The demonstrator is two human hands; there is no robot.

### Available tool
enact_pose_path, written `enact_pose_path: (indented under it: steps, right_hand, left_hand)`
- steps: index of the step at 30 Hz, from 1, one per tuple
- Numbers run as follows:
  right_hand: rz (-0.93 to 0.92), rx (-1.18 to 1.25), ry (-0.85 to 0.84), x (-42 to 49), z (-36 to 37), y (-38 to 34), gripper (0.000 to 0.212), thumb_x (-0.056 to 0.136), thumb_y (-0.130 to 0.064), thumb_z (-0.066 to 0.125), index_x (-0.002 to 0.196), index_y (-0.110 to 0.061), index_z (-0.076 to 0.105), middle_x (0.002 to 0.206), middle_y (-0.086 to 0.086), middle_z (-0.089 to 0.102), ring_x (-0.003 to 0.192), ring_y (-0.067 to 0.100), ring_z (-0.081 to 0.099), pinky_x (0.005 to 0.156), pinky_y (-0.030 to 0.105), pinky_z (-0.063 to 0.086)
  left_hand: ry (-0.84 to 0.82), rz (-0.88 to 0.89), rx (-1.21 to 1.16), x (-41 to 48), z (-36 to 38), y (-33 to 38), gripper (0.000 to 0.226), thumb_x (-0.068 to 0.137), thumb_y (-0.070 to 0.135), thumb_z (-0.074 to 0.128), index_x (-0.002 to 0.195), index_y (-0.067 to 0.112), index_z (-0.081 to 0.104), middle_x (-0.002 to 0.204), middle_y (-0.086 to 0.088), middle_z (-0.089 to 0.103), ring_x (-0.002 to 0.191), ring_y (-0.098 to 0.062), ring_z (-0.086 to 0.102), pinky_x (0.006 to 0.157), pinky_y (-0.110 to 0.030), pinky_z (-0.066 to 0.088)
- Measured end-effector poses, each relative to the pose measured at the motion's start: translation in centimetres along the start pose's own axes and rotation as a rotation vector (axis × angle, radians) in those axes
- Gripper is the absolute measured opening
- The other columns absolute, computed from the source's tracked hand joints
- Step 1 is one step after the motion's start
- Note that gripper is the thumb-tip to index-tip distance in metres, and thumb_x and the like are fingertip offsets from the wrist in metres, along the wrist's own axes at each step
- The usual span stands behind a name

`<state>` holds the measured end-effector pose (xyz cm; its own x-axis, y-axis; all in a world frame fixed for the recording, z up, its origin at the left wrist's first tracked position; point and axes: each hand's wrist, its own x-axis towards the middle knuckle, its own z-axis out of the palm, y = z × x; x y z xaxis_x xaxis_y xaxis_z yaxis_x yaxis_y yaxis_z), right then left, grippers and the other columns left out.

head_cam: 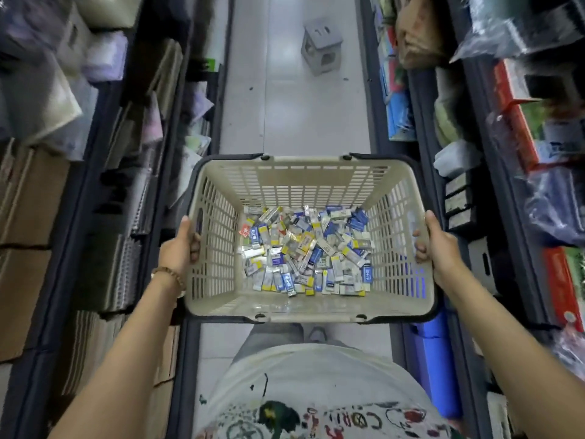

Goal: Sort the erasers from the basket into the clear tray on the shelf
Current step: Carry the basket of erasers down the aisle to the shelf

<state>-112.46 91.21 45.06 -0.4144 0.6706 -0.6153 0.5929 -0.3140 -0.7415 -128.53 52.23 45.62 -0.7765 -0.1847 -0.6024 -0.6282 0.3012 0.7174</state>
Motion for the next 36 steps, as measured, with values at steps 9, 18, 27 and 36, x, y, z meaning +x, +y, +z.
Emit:
enact_pose_path:
  steps: [9,18,27,36]
  right_hand:
    - [0.014,0.069,0.061,11.4,6.6,-12.0,0.048,0.086,-0.060,0.048,0.063,-0.018,0.053,0.053,0.000,0.037,0.039,0.011,0.028,0.045,0.024,0.024]
    - [0.048,0.050,0.078,26.1,11.8,-25.5,0.050,0.089,-0.058,0.047,0.062,-0.015,0.053,0.036,-0.005,0.038,0.033,0.010,0.031,0.040,0.021,0.027]
    - [0.015,-0.032,-0.013,40.8,17.4,-42.1,0.049,0.092,-0.053,0.045,0.063,-0.014,0.050,0.037,-0.004,0.037,0.031,0.008,0.030,0.041,0.020,0.025]
    - [-0.047,-0.069,-0.074,53.2,28.0,-55.5,0.045,0.093,-0.050,0.045,0.063,-0.017,0.048,0.031,-0.008,0.037,0.026,0.003,0.030,0.034,0.012,0.024]
  left_hand:
    - [-0.079,0.022,0.027,14.3,6.3,15.3,0.051,0.088,0.059,0.044,0.059,0.018,0.053,0.037,0.012,0.044,0.038,-0.006,0.037,0.050,-0.022,0.035]
    - [-0.075,0.020,0.063,26.1,16.3,29.0,0.049,0.091,0.055,0.043,0.061,0.017,0.054,0.047,0.004,0.046,0.036,-0.007,0.040,0.043,-0.019,0.037]
    - [0.027,-0.003,-0.036,34.3,24.3,41.1,0.048,0.093,0.052,0.040,0.063,0.015,0.050,0.056,-0.001,0.041,0.048,-0.012,0.035,0.051,-0.023,0.034]
    - [0.069,-0.050,-0.133,46.1,27.8,51.7,0.048,0.092,0.054,0.041,0.062,0.017,0.050,0.043,0.006,0.041,0.043,-0.011,0.036,0.051,-0.024,0.035]
